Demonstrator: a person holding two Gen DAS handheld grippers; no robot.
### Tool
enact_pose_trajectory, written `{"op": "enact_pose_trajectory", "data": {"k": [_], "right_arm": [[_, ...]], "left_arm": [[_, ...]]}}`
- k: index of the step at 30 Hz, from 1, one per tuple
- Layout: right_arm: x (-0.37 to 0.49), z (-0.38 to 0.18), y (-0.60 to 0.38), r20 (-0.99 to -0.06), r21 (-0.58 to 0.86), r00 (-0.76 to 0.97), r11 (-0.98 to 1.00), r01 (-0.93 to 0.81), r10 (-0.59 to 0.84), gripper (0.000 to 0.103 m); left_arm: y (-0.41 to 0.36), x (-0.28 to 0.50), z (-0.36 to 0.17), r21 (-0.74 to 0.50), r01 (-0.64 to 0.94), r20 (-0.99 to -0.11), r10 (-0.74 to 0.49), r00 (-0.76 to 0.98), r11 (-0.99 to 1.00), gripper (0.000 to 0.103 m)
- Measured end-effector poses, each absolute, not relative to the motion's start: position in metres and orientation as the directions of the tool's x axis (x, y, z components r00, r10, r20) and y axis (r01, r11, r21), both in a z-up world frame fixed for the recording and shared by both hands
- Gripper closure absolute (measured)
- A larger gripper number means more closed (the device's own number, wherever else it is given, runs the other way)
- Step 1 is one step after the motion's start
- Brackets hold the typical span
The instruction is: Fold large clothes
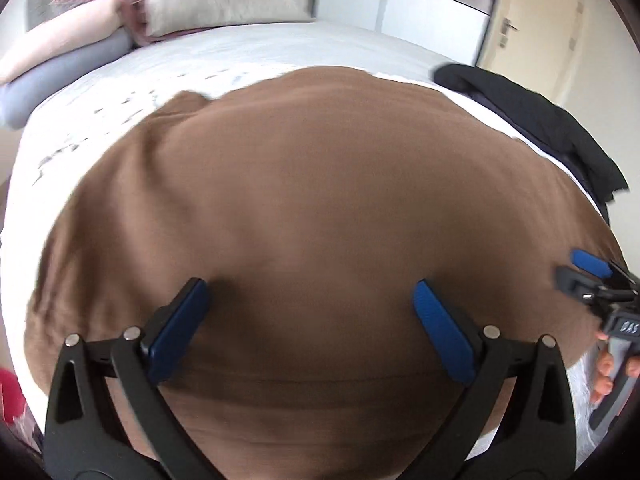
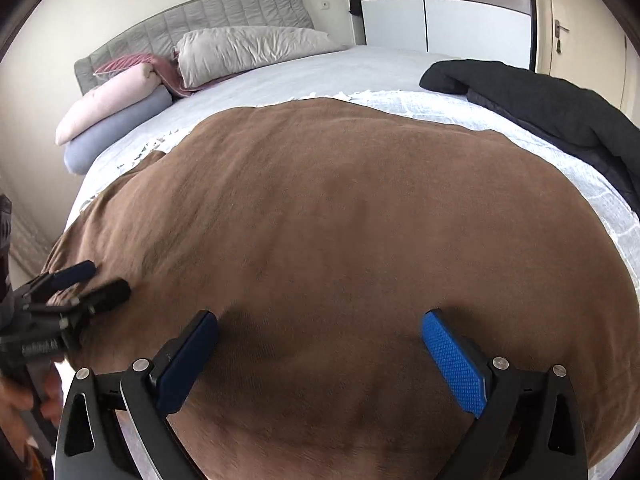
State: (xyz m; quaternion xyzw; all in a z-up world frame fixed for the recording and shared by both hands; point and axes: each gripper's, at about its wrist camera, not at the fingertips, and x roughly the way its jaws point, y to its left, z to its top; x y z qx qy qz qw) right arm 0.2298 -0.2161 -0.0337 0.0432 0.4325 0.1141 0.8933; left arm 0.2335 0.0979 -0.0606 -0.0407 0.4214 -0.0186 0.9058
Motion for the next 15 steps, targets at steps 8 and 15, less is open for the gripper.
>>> {"op": "enact_pose_trajectory", "data": {"k": [8,15], "right_arm": [[0.193,-0.023,-0.294,-0.743,0.066,0.664,0.996,-0.057,0.088,0.002],[0.155,0.021,-0.287,-0.698,0.151,0.707,0.989,-0.003,0.109,0.0]], "left_arm": [[0.169,0.199,-0.049,-0.013,-0.067,-0.748,0.035,0.663,0.998,0.022],[0.14,0.159,-0.018,-0.047,-0.028,-0.777,-0.019,0.629,0.999,0.007]]}}
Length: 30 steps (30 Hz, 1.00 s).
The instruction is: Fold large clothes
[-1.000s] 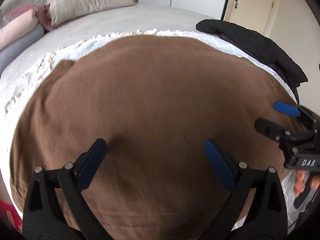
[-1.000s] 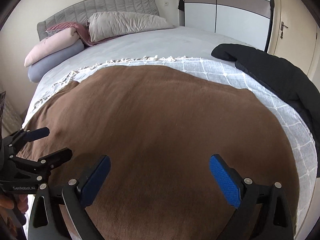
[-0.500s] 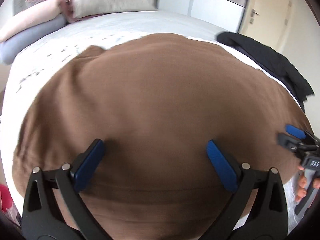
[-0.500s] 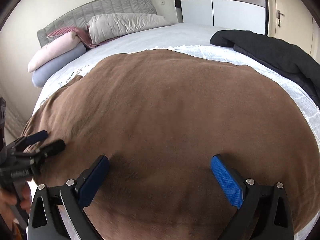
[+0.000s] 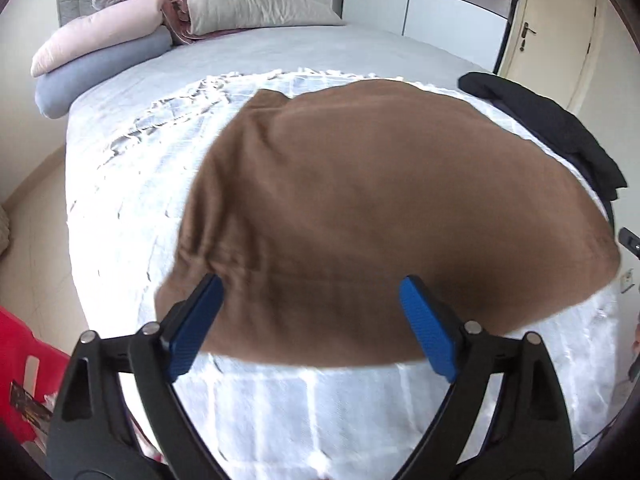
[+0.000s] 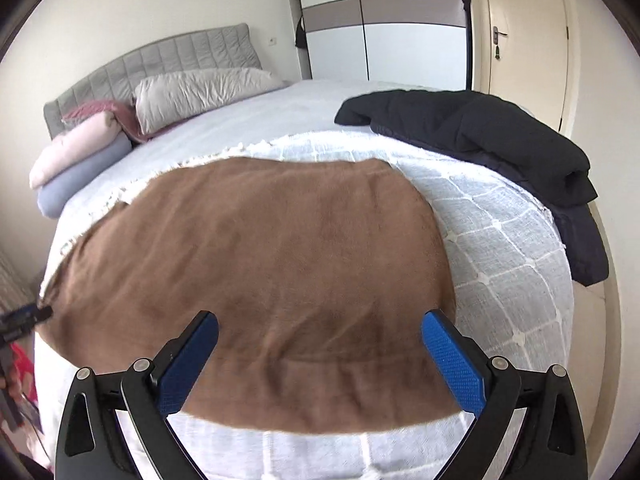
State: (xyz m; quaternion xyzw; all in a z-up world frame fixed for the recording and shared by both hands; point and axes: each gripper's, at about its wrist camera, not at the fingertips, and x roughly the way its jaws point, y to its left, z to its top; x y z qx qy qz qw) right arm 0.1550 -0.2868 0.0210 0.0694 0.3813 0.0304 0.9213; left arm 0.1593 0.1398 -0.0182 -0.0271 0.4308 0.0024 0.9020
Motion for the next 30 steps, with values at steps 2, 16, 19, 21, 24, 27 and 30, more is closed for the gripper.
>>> {"op": "enact_pose_trajectory", "data": {"k": [2,16,19,21,24,27,30], "right_arm": [[0.144,0.032,-0.28,-0.717,0.188,0.684,0.982,-0.001,0.138,0.0],[0.062,0.054,-0.23,-0.758,0.216,0.613,0.973,-0.087,0.223,0.0],[0.052,0.041,-0.221,-0.769,0.215,0.602,0.974,-0.072,0.214,0.0],[0.051,0.032,-0.218,-0.783,0.215,0.586,0.975,-0.057,0.207,0.0],[0.054,0.027,-0.214,-0.794,0.164,0.586,0.985,-0.047,0.16,0.0],[0.054,0.026,-0.214,-0.789,0.115,0.605,0.993,-0.023,0.105,0.0],[0.053,0.028,-0.217,-0.784,0.107,0.614,0.994,-0.013,0.092,0.0]], "left_arm": [[0.125,0.146,-0.01,-0.042,-0.036,-0.804,-0.013,0.594,0.998,0.006],[0.048,0.078,0.014,-0.046,0.001,-0.809,-0.038,0.587,0.999,0.001],[0.035,0.079,0.005,-0.042,-0.007,-0.815,-0.03,0.579,0.999,0.001],[0.029,0.08,-0.002,-0.041,-0.018,-0.816,-0.023,0.577,0.999,0.001],[0.02,0.082,-0.012,-0.044,-0.026,-0.829,-0.022,0.559,0.999,0.001],[0.014,0.083,-0.014,-0.054,-0.025,-0.83,-0.031,0.557,0.998,0.001],[0.009,0.082,-0.012,-0.035,-0.018,-0.822,-0.019,0.568,0.999,0.001]]}}
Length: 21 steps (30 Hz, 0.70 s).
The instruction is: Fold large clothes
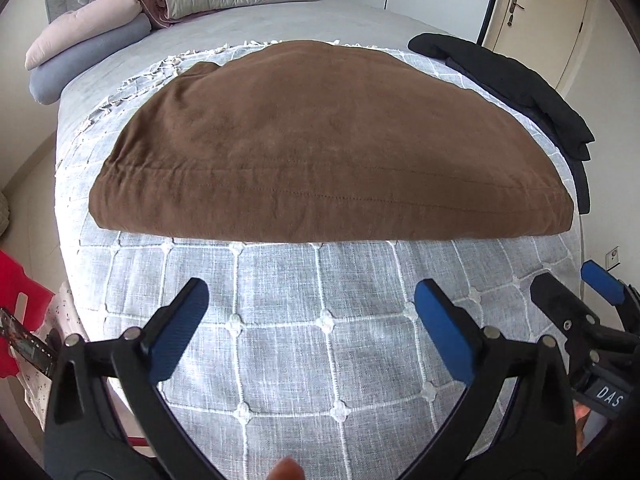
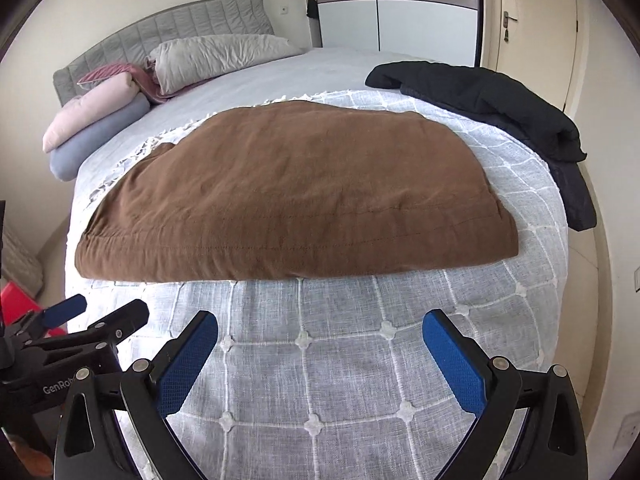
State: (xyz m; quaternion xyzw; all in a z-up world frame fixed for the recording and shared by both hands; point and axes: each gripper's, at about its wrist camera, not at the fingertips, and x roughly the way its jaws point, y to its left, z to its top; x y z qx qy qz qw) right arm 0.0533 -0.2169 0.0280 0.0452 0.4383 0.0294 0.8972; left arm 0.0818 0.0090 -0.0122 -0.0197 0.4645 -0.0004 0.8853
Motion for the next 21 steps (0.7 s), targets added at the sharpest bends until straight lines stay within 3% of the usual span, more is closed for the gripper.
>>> {"op": "enact_pose_trajectory", "data": {"k": [21], "right_arm": [[0.0568,0.0229,-0.2138,-0.789,0.095,0.609,0.995,-0.01,0.082,0.0]], "left_arm": [[0.0105,0.0773,-0.0121,-0.021,0.002,-0.825,-0.019,0.565,1.0,0.001]]}}
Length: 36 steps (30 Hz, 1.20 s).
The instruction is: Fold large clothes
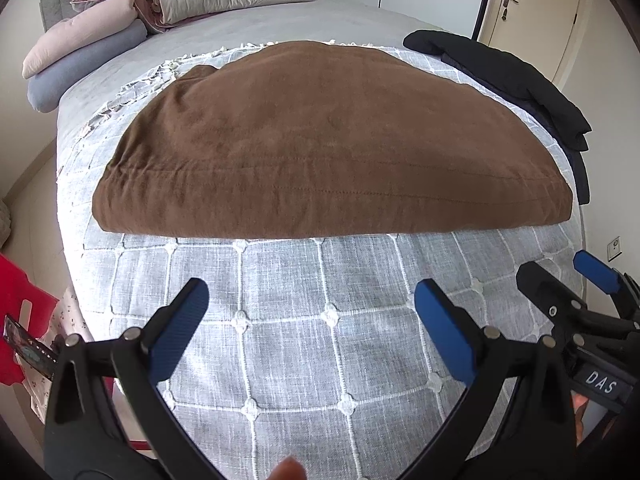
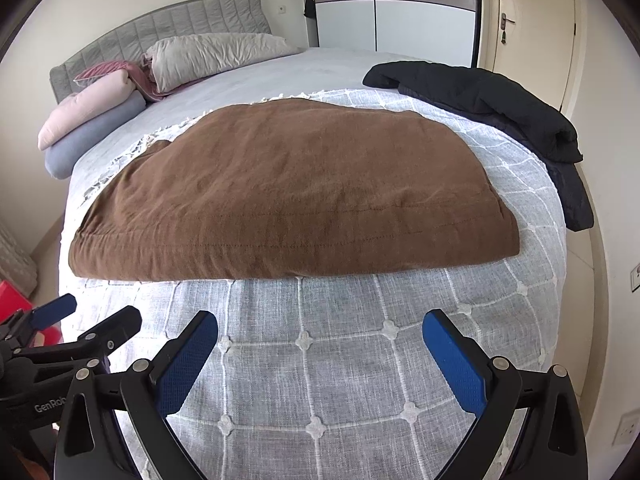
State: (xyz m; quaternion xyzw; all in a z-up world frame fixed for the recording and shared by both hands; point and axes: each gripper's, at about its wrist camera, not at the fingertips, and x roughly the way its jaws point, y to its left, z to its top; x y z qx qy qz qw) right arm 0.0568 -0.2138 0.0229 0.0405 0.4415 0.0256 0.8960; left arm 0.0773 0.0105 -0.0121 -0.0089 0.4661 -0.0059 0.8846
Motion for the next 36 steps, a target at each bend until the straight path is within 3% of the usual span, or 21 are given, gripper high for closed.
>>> {"op": "enact_pose_trajectory", "data": {"k": [36], "right_arm": [[0.0526,0.0228,-0.211,-0.793,0.113,0.6,0.993,-0.024,0.105,0.0]], "left_arm": [[0.0077,0.0766,-0.015,0.01,0.015,-0.832,0.0,0.555,1.0,0.001]]}}
